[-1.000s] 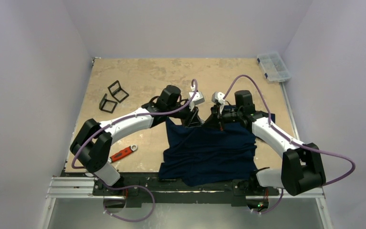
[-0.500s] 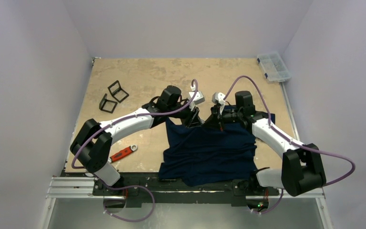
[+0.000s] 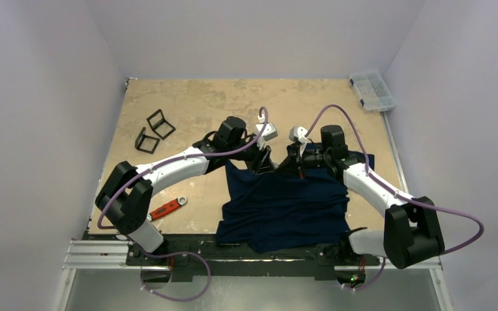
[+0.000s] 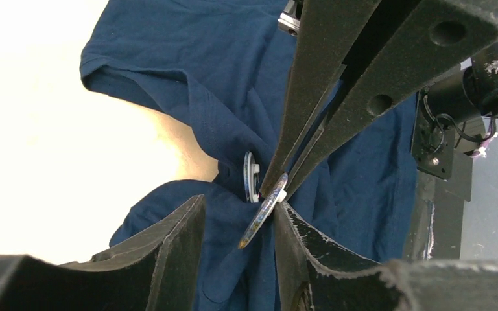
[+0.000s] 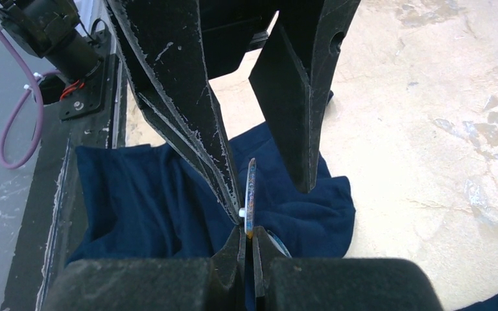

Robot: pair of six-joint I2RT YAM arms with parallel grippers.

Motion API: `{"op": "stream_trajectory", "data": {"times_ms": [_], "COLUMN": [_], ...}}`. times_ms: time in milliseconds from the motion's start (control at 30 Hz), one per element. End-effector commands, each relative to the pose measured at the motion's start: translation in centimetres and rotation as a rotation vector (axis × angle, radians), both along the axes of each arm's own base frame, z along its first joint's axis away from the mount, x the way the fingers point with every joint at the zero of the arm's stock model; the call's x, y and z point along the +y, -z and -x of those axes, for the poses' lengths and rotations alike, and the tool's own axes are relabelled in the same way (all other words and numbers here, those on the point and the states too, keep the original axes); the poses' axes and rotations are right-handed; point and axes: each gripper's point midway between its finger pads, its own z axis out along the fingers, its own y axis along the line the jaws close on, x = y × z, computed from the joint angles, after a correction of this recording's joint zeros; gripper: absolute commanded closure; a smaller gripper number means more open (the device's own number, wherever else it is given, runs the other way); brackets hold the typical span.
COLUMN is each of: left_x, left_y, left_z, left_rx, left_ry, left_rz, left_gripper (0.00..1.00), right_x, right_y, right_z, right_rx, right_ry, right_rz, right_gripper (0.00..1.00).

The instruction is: Remove the brooch from the garment

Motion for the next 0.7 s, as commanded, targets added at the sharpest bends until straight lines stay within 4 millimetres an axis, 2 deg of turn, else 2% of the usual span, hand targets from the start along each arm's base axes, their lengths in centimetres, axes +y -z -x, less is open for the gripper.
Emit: {"op": "stream_trajectory", "data": {"times_ms": [0,367,567,667], "left_x": [0.5,0.6,0.7,0.7], "left_y": [-1.3,-2.0,-2.3,-2.4], "left_z": [-1.6,-1.1,-2.3,-2.5], "left_rx": [-0.077,-0.102,-0.042,0.008], "left_ry": [-0.026,0.022,-0.073,-0.127], "left_rz": [0.037,0.088,0.105,0.119], "left_gripper": [0.61,0.82,0.81,0.67], "right_x": [0.4,0.2,0.1,0.1], "right_y": [-1.3,-1.2,-1.2,-1.1], "right_z": [1.1,1.2,0.9,0.9], "right_rx": [-0.006,-0.012,-0.021,-0.016], "right_ry": [-0.04,-0.036,-0.015,-0.007], "right_rz": [-0.044,-0.043,-0.038,-0.036], "right_gripper": [1.0,1.0,1.0,1.0]}}
